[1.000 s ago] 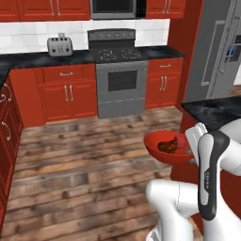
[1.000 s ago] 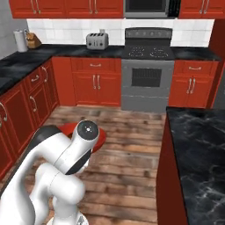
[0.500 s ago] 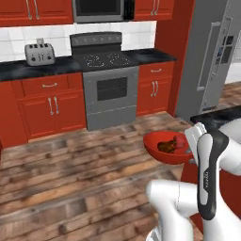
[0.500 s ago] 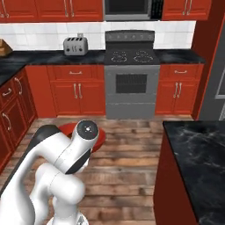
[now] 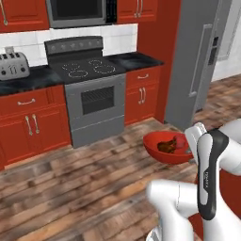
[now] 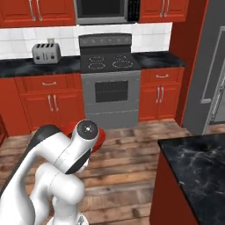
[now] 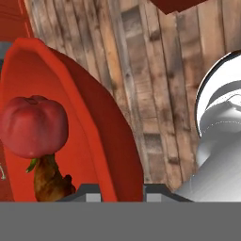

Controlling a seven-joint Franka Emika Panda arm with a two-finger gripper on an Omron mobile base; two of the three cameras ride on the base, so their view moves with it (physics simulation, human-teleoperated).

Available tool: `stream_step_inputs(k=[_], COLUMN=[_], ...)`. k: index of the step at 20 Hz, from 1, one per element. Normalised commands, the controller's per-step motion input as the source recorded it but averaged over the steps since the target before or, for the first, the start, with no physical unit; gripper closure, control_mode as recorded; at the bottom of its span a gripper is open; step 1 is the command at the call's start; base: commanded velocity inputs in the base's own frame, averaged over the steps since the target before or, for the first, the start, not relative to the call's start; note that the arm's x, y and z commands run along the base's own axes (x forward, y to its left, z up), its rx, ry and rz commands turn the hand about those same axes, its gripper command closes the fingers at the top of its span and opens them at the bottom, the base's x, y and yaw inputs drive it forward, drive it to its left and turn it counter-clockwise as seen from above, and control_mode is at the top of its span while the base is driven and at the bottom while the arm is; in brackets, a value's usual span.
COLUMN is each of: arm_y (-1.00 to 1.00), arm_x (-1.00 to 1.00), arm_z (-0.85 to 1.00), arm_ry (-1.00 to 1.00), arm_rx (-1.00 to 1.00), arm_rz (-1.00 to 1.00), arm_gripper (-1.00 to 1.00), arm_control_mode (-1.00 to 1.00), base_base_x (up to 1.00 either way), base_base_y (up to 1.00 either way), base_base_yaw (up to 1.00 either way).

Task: Pick the chicken drumstick and bell pepper from their plates and place them in the bowl. Then put the bowl in the fridge.

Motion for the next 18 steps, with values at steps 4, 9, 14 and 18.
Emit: stream_step_inputs(k=[4, 9, 14, 18], arm_y=[0.00, 0.00, 0.00, 0.00], arm_x=[0.00, 0.00, 0.00, 0.00], arm_z=[0.00, 0.00, 0.00, 0.00], arm_ry=[0.00, 0.00, 0.00, 0.00], arm_rx=[0.00, 0.00, 0.00, 0.00], arm_rz=[0.00, 0.00, 0.00, 0.00], arm_gripper=[1.00, 1.00, 1.00, 1.00], arm_control_mode=[1.00, 1.00, 1.00, 1.00], base_base_x=[0.74, 0.71, 0.66, 0.58], base_base_y=[0.44, 0.43, 0.41, 0.37], base_base_yaw=[-0.33, -0.37, -0.42, -0.49])
